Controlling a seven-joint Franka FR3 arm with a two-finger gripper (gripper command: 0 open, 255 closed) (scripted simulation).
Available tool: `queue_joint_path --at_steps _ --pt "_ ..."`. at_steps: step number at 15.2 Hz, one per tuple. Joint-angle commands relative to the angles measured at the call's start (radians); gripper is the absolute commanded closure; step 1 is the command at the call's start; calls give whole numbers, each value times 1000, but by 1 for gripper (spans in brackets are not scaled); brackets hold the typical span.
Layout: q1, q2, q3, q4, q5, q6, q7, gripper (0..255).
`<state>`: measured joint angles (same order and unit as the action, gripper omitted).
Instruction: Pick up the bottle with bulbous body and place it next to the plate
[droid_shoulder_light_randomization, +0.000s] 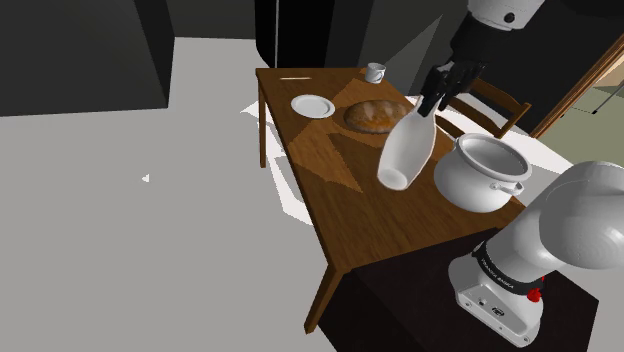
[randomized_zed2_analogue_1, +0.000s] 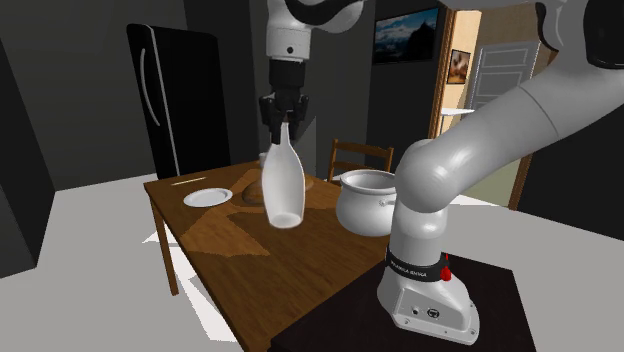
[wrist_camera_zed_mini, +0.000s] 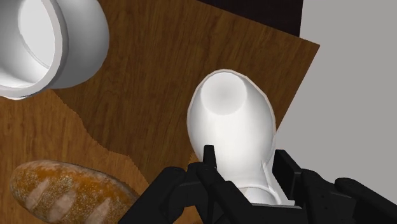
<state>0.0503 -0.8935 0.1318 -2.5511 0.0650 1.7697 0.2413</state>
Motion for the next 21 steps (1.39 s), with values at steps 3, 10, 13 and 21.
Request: queue_joint_path --at_steps 3,10,13,21 --pt "-2 8 -4 59 -4 -51 -1 255" --pt "-7 34 -10 168 -10 -134 -2 255" --pt "-9 47 -12 217 -13 -170 -2 255" --pt "-14 91 -17 354 -19 -263 -3 255"
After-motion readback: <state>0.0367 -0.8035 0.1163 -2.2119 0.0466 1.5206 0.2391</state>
